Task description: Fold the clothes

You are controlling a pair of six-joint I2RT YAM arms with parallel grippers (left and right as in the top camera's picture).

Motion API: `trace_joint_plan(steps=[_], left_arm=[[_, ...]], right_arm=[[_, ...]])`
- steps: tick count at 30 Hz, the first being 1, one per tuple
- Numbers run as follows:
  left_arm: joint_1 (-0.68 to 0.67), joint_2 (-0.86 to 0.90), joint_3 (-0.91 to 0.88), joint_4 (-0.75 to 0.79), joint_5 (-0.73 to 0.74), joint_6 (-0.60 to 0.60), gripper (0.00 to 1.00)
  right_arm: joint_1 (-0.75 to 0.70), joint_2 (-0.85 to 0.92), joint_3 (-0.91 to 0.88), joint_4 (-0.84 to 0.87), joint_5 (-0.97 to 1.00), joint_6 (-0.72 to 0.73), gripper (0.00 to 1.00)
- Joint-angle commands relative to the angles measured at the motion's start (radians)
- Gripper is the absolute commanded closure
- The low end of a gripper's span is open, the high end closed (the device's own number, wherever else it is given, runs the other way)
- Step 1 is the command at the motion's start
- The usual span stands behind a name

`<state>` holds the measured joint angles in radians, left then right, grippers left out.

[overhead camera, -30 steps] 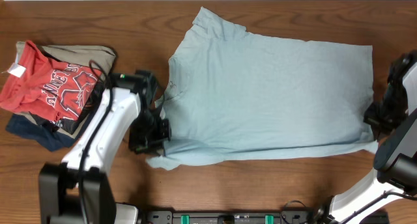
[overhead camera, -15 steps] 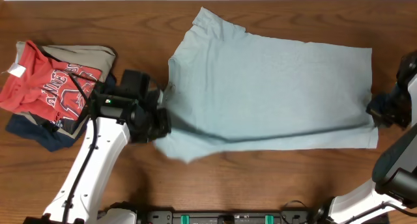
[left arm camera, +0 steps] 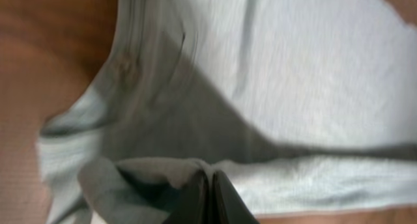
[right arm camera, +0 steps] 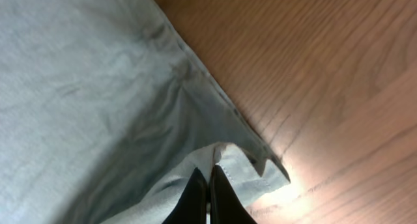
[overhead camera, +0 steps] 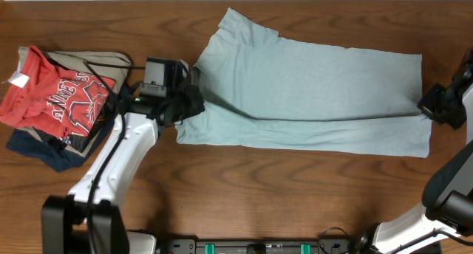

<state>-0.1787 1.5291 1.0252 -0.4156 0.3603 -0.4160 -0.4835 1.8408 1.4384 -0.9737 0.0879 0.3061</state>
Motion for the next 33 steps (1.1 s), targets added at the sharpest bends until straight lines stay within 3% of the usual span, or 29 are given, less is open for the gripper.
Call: trace_joint_plan(steps=[1,9,20,21,22,23,25,27,33], left_arm=[[0.000,0.046,0.000,0.068,-0.008,-0.017,0.94],[0.000,0.091,0.000,0.224,-0.029,-0.030,0.94],[0.000,0.118,0.000,0.223,-0.133,-0.054,0.94],[0.000,0.118,0.000,0.223,-0.138,-0.053,0.92],[0.000,0.118,0.000,0.224,-0.139,-0.053,0.83],[0.000,0.118,0.000,0.222,-0.139,-0.053,0.59],[0.000,0.118,0.000,0.208,-0.139,-0.053,0.37],[0.000,0.118,0.000,0.172,-0.139,-0.053,0.30],[0.000,0.118,0.000,0.008,-0.141,-0.049,0.29]], right_arm=[[-0.007,-0.010,0.003,0.006,0.048,0.019,0.99],[-0.007,-0.006,-0.002,0.042,0.089,0.034,0.99],[-0.007,-0.006,-0.036,0.143,0.074,0.034,0.99],[-0.007,-0.006,-0.042,0.158,0.059,0.034,0.94],[-0.007,-0.006,-0.047,0.177,0.039,0.033,0.82],[-0.007,-0.006,-0.053,0.190,0.025,0.033,0.71],[-0.007,-0.006,-0.061,0.196,0.012,0.034,0.55],[-0.007,-0.006,-0.073,0.193,0.012,0.034,0.51],[-0.007,-0.006,-0.147,0.170,0.029,0.034,0.51]])
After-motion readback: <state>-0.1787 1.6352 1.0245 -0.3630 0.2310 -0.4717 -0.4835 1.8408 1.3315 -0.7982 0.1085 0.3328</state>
